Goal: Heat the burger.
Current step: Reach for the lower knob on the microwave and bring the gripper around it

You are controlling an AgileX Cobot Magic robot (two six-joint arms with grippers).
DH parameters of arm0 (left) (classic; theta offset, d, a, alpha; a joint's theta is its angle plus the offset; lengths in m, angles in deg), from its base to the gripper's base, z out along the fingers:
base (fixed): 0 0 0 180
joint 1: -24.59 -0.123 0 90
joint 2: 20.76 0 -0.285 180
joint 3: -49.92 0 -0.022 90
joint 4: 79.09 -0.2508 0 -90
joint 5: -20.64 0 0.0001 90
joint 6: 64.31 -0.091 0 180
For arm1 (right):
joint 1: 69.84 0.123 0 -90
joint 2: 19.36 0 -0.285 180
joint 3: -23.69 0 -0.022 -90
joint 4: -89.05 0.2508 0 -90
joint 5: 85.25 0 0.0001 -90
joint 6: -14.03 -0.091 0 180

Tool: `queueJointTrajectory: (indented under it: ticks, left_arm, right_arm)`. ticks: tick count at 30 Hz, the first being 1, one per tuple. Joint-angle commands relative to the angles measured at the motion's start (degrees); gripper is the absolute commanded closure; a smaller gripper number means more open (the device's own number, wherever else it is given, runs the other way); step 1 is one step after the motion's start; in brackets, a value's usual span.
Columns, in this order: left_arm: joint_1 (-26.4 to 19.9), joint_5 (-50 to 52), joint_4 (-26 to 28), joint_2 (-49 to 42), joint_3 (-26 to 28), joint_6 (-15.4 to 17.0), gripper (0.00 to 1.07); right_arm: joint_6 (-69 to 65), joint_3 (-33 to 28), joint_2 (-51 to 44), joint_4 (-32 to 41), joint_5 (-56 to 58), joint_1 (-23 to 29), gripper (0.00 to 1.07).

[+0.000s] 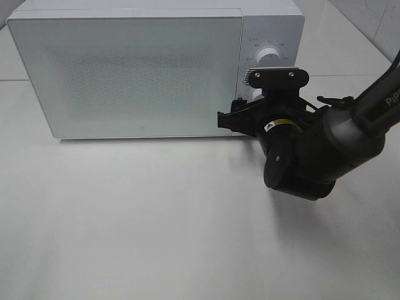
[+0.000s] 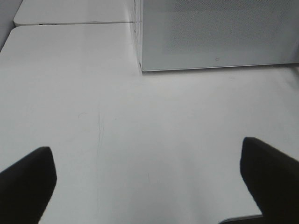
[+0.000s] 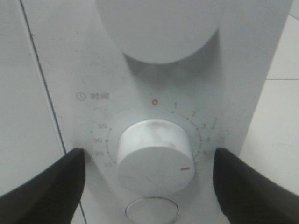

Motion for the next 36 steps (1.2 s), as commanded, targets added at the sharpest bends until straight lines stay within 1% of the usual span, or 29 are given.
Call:
queueJointTrajectory:
  ticks: [1, 9, 13, 14, 15, 16, 17, 18, 19, 20, 21, 22, 23, 25, 36]
  left_arm:
    - [-0.11, 0.00, 0.23, -1.20, -0.17, 0.40, 0.06]
    - [-0.11, 0.00, 0.23, -1.20, -0.17, 0.40, 0.06]
    - [-0.11, 0.00, 0.23, -1.20, -0.17, 0.40, 0.06]
    - [-0.11, 0.00, 0.23, -1.20, -0.17, 0.40, 0.06]
    - [-0.11, 0.00, 0.23, -1.20, -0.17, 0.40, 0.06]
    - [-0.11, 0.00, 0.23, -1.20, -0.17, 0.40, 0.06]
    - [-0.11, 0.00, 0.23, -1.20, -0.17, 0.40, 0.06]
    - [-0.11, 0.00, 0.23, -1.20, -0.17, 0.40, 0.06]
    - [-0.11, 0.00, 0.23, -1.20, -0.17, 0.40, 0.06]
    - [-0.11, 0.00, 0.23, -1.20, -0.17, 0.40, 0.06]
    - [-0.11, 0.00, 0.23, -1.20, -0.17, 0.40, 0.06]
    - [-0.11, 0.00, 0.23, -1.20, -0.17, 0.40, 0.06]
    - [-0.11, 0.00, 0.23, -1.20, -0.17, 0.40, 0.06]
    - [-0.11, 0.00, 0.23, -1.20, -0.17, 0.40, 0.06]
    - [-0.11, 0.00, 0.23, -1.20, -0.17, 0.40, 0.06]
  right_arm:
    - [-0.69, 1.03, -0.86, 0.00, -4.18, -1.15, 0.34]
    - [-0.46, 0.69, -1.78, -1.03, -4.18, -1.15, 0.34]
    - [-0.34, 0.69, -1.78, -0.92, -4.30, -0.46, 0.41]
    - [-0.34, 0.69, -1.78, -0.92, -4.18, -0.46, 0.48]
    - [-0.34, 0.69, -1.78, -0.92, -4.18, -0.46, 0.48]
    - [-0.40, 0.69, -1.78, -0.86, -4.13, -0.46, 0.53]
    - [-0.40, 0.69, -1.78, -0.86, -3.90, -0.46, 0.66]
    - [-0.40, 0.69, -1.78, -0.86, -3.90, -0.46, 0.66]
    - [-0.40, 0.69, -1.78, -0.86, -3.50, -0.46, 0.80]
    - [-0.40, 0.69, -1.78, -0.86, -3.27, -0.46, 0.87]
    - [-0.40, 0.69, -1.78, -0.86, -3.27, -0.46, 0.87]
    - [-0.40, 0.69, -1.78, -0.92, -2.86, -0.46, 1.00]
    - [-0.40, 0.69, -1.78, -0.92, -2.86, -0.46, 1.06]
    - [-0.40, 0.69, -1.78, -1.03, -2.86, -0.46, 1.07]
    - [-1.60, 0.69, -1.78, -1.72, -3.78, -0.46, 1.07]
